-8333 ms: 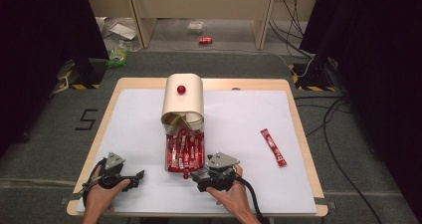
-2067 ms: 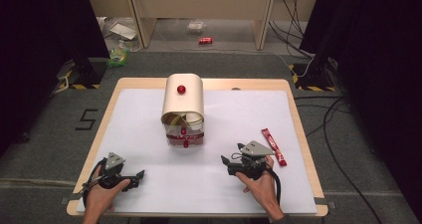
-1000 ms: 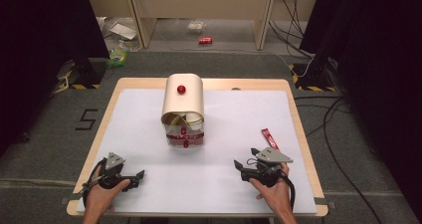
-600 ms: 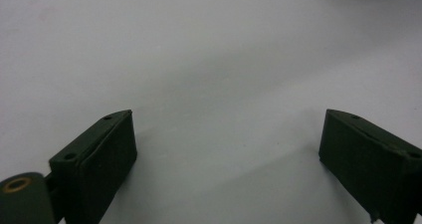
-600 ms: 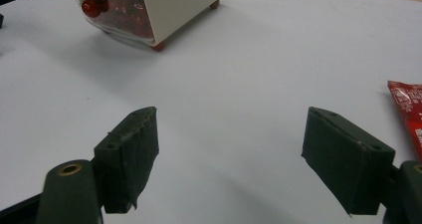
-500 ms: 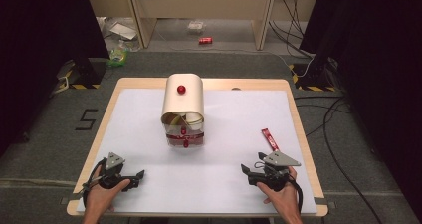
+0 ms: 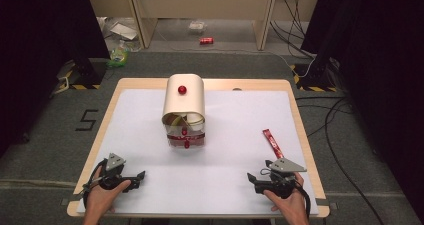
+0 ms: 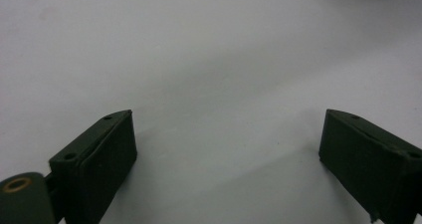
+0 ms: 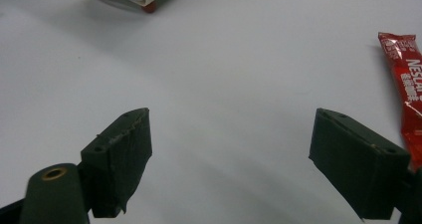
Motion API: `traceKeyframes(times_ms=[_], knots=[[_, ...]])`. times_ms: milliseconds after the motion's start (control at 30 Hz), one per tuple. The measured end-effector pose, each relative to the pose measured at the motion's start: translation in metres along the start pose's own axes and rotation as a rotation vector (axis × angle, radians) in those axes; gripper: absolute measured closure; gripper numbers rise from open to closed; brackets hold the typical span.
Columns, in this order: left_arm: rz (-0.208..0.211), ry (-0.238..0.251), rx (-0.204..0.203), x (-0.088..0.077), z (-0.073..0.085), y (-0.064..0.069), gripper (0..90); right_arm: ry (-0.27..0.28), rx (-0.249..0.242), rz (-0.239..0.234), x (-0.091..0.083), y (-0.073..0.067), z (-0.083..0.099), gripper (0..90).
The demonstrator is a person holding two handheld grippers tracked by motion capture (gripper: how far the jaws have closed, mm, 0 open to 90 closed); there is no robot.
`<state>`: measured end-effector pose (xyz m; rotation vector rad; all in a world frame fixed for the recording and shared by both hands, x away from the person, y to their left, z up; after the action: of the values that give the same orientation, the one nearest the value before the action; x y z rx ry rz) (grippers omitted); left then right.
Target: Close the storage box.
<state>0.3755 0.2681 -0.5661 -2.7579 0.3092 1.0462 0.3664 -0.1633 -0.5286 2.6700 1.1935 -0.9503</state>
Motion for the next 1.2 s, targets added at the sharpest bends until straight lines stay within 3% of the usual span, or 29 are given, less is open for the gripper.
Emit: traceKeyframes(times_ms=[367, 867, 1200], knots=[[-0.001, 0.000, 0.000, 0.000, 0.000, 0.000, 7.1, -0.018, 0.002, 0.003, -0.007, 0.002, 0.010, 16.8], [-0.001, 0.000, 0.000, 0.000, 0.000, 0.000, 7.1, -0.099, -0.003, 0.029, -0.017, 0.005, 0.031, 16.0], [-0.001, 0.000, 0.001, 0.000, 0.000, 0.000, 7.1, -0.117, -0.010, 0.041, -0.024, 0.006, 0.039, 16.0]])
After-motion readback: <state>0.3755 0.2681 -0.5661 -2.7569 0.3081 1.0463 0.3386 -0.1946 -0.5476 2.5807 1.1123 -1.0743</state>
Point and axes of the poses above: each handheld gripper's, and its own axes: x roughly forward along the jaws, z roughly out of its underside, y roughly to its right, the point moved 9 cm from there along x, roughly forward along the jaws, and after that the axes turned 11 degrees about -z, right-handed, at the moved point
